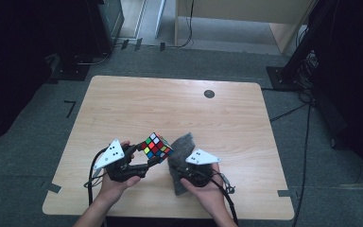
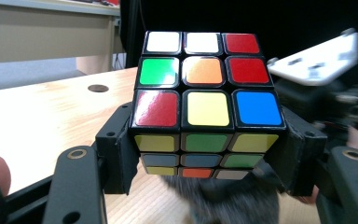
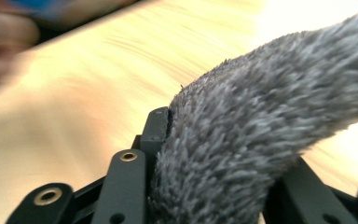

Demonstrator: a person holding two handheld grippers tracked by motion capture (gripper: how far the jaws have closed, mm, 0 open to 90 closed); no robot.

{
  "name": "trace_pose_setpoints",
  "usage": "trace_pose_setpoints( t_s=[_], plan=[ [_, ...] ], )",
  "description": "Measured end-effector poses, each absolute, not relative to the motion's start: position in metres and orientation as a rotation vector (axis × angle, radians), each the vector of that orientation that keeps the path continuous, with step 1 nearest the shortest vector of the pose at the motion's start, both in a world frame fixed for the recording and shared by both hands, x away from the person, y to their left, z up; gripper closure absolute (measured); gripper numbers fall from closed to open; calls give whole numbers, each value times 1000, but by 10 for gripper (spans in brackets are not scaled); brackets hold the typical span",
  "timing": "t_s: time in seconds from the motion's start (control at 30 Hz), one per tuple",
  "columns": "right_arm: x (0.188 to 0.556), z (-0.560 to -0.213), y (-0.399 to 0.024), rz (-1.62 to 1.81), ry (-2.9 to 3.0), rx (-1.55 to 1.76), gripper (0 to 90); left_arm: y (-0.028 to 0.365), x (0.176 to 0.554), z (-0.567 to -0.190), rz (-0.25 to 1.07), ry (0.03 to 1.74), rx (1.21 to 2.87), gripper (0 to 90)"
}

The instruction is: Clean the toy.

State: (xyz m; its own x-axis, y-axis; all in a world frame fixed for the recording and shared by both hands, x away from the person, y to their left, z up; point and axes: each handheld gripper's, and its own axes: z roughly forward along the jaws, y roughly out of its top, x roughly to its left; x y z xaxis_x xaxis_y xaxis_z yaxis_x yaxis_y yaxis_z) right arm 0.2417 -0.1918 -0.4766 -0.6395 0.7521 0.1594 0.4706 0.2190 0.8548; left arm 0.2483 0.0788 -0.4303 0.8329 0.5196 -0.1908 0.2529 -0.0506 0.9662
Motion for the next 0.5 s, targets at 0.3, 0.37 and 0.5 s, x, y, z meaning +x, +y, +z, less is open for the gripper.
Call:
trace_pose_setpoints(
  t_s=[0.3,0.37,0.5],
  plan=[
    [259,-486,-224,1055,2186,1345,306,82,253,-431,250,656,1644,344],
    [260,-486,-230,975,2176,1367,263,83,255,-431,256,668,1640,344],
    [262,-481,-239,848,2161,1400,193,85,256,-430,261,680,1636,343]
  ],
)
